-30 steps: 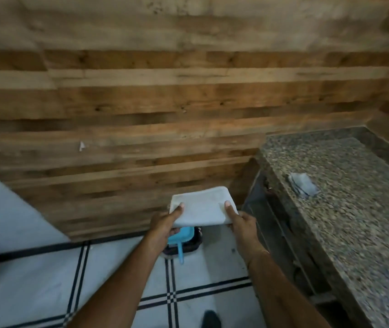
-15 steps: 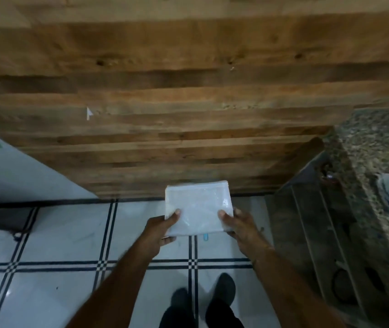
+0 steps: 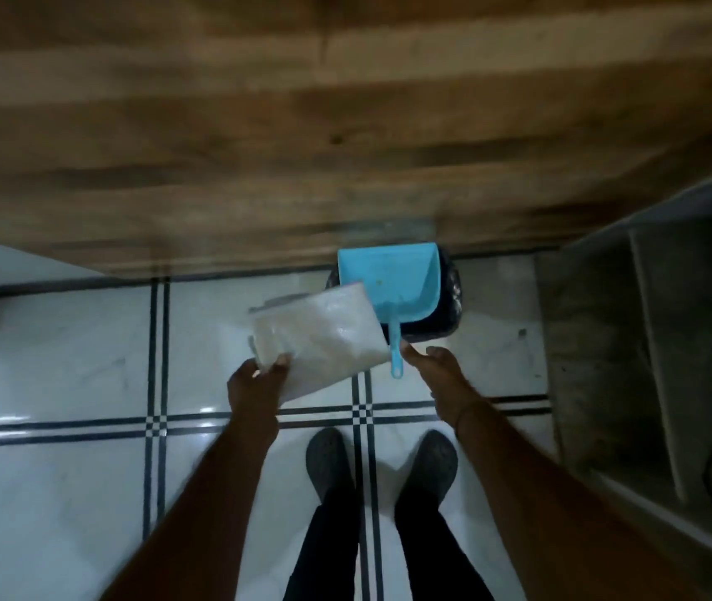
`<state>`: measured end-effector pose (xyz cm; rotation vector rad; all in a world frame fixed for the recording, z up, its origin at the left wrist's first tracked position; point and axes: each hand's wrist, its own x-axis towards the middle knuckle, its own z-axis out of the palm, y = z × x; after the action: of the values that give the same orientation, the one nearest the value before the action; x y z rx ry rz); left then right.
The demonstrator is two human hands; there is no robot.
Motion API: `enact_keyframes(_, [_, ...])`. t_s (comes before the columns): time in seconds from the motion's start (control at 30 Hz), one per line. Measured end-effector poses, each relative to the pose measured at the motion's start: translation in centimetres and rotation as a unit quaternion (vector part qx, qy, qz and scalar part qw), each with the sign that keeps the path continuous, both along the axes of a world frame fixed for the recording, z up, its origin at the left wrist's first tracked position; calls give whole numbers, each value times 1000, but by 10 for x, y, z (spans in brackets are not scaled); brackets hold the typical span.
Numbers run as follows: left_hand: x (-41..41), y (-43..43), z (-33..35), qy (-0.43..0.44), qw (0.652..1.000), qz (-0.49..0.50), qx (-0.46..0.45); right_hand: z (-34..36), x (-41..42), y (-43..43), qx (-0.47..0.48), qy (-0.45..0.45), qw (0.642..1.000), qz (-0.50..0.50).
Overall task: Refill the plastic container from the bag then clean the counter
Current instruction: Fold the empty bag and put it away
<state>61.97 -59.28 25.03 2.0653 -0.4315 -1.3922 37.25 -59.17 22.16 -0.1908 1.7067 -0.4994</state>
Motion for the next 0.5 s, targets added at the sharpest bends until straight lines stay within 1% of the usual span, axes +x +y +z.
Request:
enact_keyframes(0.07, [6,-6,-47,-3,1000,16,-3,-59,7,-3,22,-14,1000,5])
enact_keyframes(0.17, [13,-10,-100,1,999,41,5,-125,14,-12,50,-14,998,30])
enact_keyframes(0.23, [15,-11,-129,18,999,51,7,-163,19,-16,51,-13,998,28])
enact_keyframes(0.3, [16,-13,-148,22,998,65,10,-191,21,-18,35,18,999,21])
enact_keyframes(0.37, [15,-16,-158,24,996,81,11,-203,19,-16,8,47,999,18])
enact_keyframes(0.47, [10,-18,-157,25,995,96,20,-185,11,1,-39,11,999,-7])
enact_keyframes(0.5, [9,-18,-154,24,995,98,24,-174,6,9,-58,15,998,-15])
